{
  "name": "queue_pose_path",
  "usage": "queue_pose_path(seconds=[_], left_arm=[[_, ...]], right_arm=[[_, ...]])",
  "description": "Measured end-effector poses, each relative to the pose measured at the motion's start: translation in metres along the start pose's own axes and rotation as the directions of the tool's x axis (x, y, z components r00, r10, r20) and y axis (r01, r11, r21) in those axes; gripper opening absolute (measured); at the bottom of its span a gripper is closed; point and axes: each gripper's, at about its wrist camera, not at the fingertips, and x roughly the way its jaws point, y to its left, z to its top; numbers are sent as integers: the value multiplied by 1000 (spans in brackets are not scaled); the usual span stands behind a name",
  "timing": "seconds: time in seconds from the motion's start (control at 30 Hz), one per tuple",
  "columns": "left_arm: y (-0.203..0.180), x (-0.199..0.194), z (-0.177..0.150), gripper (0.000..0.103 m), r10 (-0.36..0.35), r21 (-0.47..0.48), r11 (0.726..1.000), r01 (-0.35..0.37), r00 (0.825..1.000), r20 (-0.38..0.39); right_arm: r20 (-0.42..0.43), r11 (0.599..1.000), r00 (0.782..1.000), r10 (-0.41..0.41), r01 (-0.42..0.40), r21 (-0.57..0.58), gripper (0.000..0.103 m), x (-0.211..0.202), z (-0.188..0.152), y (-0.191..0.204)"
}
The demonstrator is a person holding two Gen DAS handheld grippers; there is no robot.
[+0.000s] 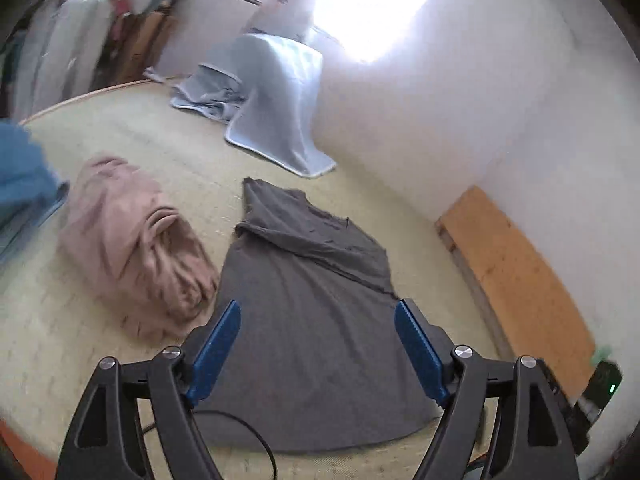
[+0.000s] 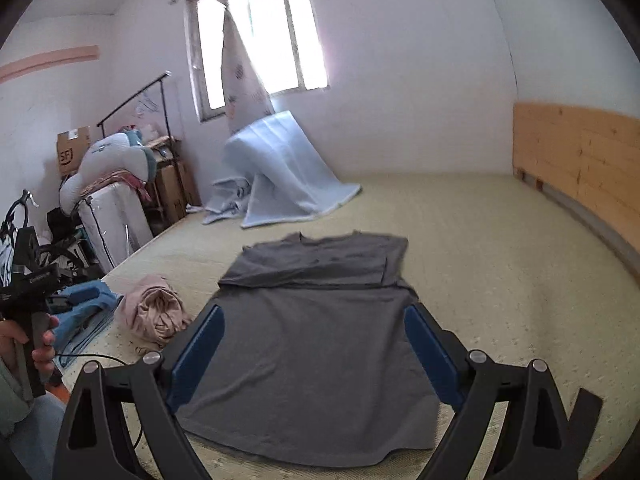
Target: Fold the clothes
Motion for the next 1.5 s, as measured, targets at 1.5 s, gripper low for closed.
queue_pose_path(seconds=[1.5], left_arm=[[140,84,-91,86,51,-286,948,-140,953,-299]], right_arm=[[63,999,998,-19,22,-38,98,-79,-25,80]])
